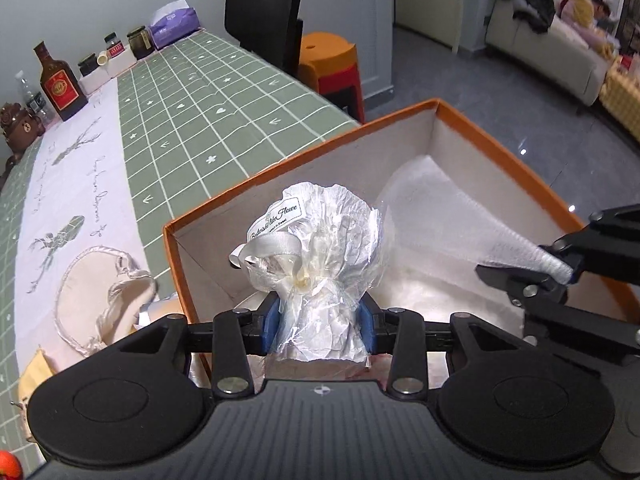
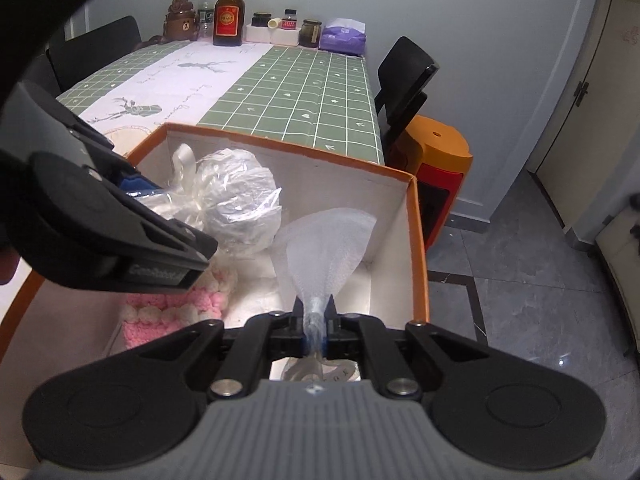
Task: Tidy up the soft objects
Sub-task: 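Carry the bag and sleeve with both tools over the orange box and open, then grasp the orange crocheted strawberry with the left tool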
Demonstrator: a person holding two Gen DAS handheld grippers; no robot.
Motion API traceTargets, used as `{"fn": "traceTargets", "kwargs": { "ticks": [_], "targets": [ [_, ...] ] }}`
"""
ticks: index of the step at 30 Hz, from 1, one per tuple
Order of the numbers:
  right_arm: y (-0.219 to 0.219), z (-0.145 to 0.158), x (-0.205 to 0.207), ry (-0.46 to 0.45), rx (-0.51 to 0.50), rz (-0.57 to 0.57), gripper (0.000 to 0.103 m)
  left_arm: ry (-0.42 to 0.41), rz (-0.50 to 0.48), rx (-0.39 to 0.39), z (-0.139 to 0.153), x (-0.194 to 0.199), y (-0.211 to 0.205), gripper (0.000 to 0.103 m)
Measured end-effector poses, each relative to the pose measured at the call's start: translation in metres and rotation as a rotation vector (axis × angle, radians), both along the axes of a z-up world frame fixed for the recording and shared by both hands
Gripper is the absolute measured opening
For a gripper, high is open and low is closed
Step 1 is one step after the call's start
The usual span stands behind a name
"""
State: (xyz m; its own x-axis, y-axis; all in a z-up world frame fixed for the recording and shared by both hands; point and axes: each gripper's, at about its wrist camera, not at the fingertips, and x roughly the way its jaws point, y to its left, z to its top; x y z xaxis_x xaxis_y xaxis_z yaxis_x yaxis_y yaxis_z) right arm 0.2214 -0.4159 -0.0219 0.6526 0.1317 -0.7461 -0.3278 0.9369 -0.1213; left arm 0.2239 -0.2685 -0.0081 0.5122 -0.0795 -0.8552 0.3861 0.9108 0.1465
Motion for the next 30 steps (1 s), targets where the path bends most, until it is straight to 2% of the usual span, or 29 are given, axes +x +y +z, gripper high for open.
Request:
{"fn": "traceTargets", "kwargs": {
  "ticks": [7,9,10,11,12,15,17,22,26,30],
  "targets": [
    [0.001,-0.005,0.002,0.008,-0.035,0.002,0.009,-0.016,-0.025,0.068,-0.005,0.001,-0.006,0.057],
    [0.002,-0.004,0.001,0.005,-0.041,0.003,0.022,-0.046,-0.042,0.092,-0.004,-0.003,-0.008,0.065],
    [0.002,-0.003,0.0,0.0,-0.044,0.005,0.033,-0.061,-0.05,0.104,-0.003,-0.005,-0.008,0.069],
    [0.003,-0.002,-0.002,-0.008,-0.049,0.006,0.038,-0.073,-0.056,0.11,-0.002,-0.006,-0.008,0.07],
    [0.004,0.0,-0.003,-0.017,-0.055,0.007,0.038,-0.082,-0.061,0.109,0.001,-0.007,-0.008,0.073],
    [0.006,0.005,-0.006,-0.026,-0.067,0.014,0.042,-0.089,-0.077,0.087,0.008,-0.01,-0.005,0.078],
    [0.008,0.008,-0.008,-0.032,-0.072,0.014,0.048,-0.102,-0.085,0.073,0.015,-0.014,-0.002,0.08],
    [0.013,0.02,-0.018,-0.043,-0.043,0.005,0.052,-0.146,-0.1,0.011,0.034,-0.028,0.011,0.08],
    [0.026,0.035,-0.038,-0.097,-0.019,-0.006,0.062,-0.205,-0.1,-0.075,0.051,-0.048,0.03,0.08],
    [0.045,0.049,-0.063,-0.156,0.029,0.0,0.065,-0.299,-0.096,-0.145,0.065,-0.077,0.052,0.08]
  ]
}}
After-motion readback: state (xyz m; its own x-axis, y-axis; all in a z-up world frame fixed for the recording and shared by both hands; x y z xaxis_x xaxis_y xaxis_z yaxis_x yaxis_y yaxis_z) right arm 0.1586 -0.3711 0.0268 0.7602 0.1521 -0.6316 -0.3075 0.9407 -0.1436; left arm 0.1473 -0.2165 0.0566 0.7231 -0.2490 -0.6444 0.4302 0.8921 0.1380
